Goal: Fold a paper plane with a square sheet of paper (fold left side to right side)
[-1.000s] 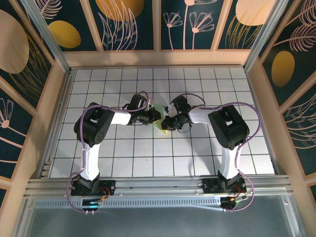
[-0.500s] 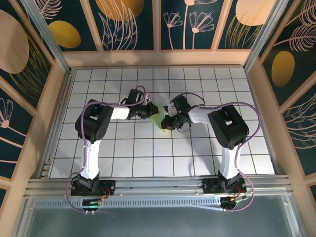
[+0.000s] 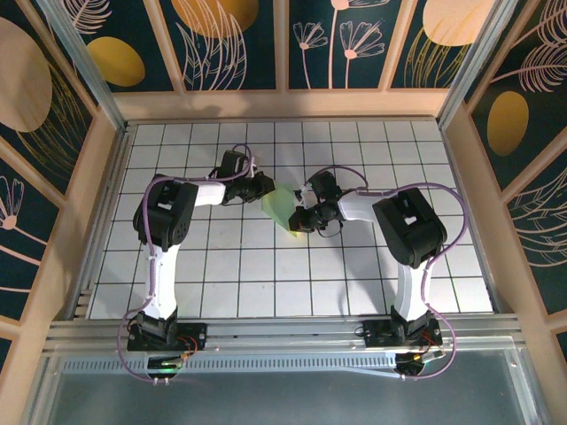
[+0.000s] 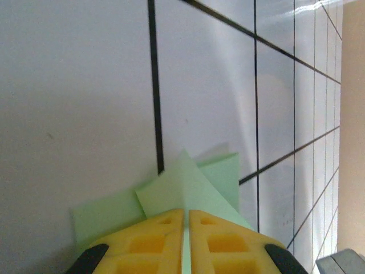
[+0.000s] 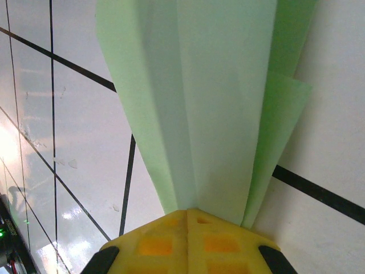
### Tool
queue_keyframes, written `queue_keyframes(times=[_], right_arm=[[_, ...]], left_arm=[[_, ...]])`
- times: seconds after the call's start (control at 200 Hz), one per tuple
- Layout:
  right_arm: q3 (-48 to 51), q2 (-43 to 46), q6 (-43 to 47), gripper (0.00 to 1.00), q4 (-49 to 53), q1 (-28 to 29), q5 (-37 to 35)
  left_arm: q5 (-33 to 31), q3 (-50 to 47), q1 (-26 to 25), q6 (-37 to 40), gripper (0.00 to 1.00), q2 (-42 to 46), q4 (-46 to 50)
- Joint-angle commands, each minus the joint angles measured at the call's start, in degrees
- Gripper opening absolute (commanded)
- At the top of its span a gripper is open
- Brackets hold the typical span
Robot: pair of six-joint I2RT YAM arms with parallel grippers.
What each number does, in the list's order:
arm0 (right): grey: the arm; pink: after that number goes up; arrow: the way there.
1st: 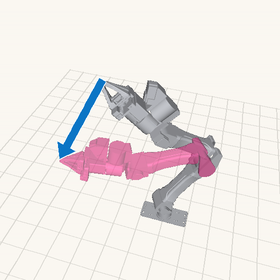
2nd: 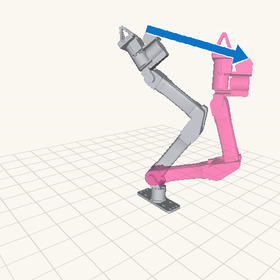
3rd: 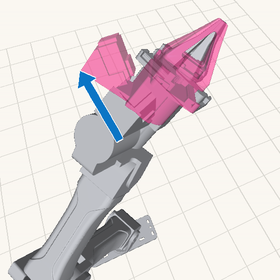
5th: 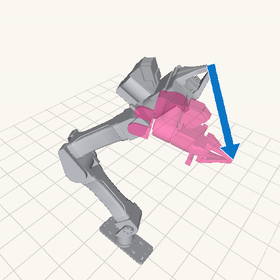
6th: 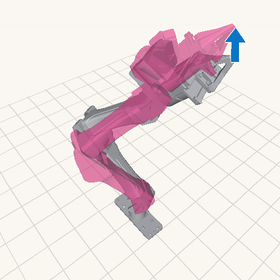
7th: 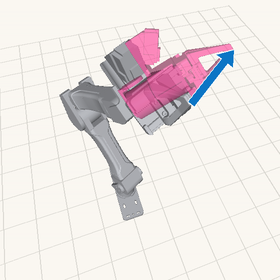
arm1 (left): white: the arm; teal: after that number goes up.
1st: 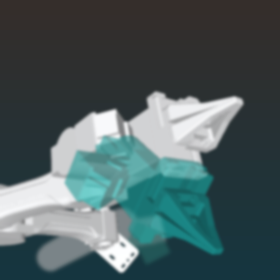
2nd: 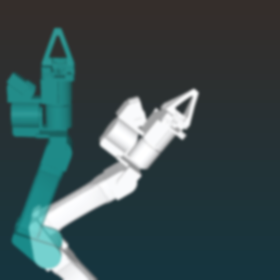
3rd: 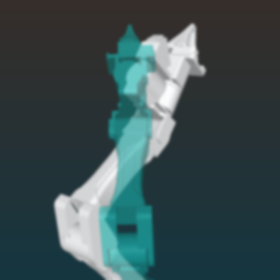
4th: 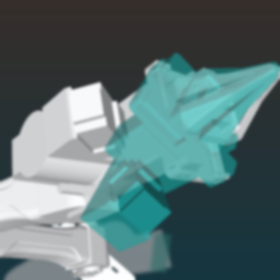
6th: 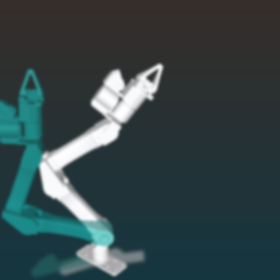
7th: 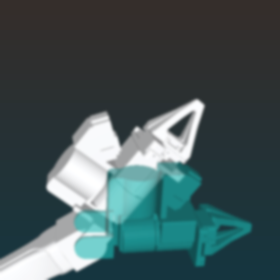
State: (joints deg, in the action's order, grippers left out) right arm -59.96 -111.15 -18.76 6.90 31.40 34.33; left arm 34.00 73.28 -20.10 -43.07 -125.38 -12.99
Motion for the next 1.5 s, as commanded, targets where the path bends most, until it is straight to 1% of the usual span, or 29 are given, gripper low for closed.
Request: queue_keyframes(times=[0.0, 0.25, 0.49, 0.561, 0.656, 0.806, 0.876, 0.966, 1.066, 1.151, 1.361, 1.496], right_arm=[[3.06, -3.97, 0.7, 0.0, 9.84, 0.68, -6.29], [3.25, -3.55, 0.34, 0.0, 9.6, 0.76, -6.38], [2.9, -3.41, 0.12, 0.0, 9.5, 0.76, -6.29], [2.76, -3.31, 0.13, 0.0, 9.5, 0.73, -6.29], [2.75, -3.22, -0.18, 0.0, 9.07, 0.75, -6.2], [2.54, -3.27, -0.31, 0.0, 8.74, 0.8, -6.11], [2.48, -3.4, -0.24, 0.0, 8.75, 0.8, -6.2], [2.6, -3.3, -0.27, 0.0, 8.8, 0.82, -6.29], [2.9, -3.2, -0.23, 0.0, 8.75, 0.77, -6.38], [3.01, -3.15, -0.22, 0.0, 8.75, 0.77, -6.54], [3.1, -3.24, -0.4, 0.0, 8.67, 0.72, -6.79], [2.93, -3.53, -0.12, 0.0, 9.15, 0.84, -7.15]], left_arm=[[-7.79, 2.07, 3.3, 2.99, 0.12, -3.58, 2.18], [-8.89, 6.36, 5.73, 4.38, 0.12, -5.7, 4.62], [-9.85, 9.48, 6.17, 7.0, 0.12, -5.78, 7.79], [-9.28, 8.27, 6.16, 7.02, 0.11, -4.18, 6.73], [-8.3, 3.35, 6.12, 6.94, 0.11, 0.15, 4.24], [-3.95, -6.41, 3.74, 6.46, 0.11, 7.65, -0.25], [-1.42, -9.5, 1.28, 5.78, 0.11, 9.85, -2.02], [0.15, -11.16, -2.0, 4.9, 0.11, 11.06, -3.42], [1.21, -11.01, -4.73, 3.16, 0.11, 10.64, -5.05], [1.1, -9.69, -5.86, 2.87, 0.11, 9.72, -5.29], [1.34, -5.01, -6.35, 3.7, 0.11, 5.3, -3.87], [-0.76, -2.48, -6.37, 5.96, 0.11, 3.3, -1.26]])
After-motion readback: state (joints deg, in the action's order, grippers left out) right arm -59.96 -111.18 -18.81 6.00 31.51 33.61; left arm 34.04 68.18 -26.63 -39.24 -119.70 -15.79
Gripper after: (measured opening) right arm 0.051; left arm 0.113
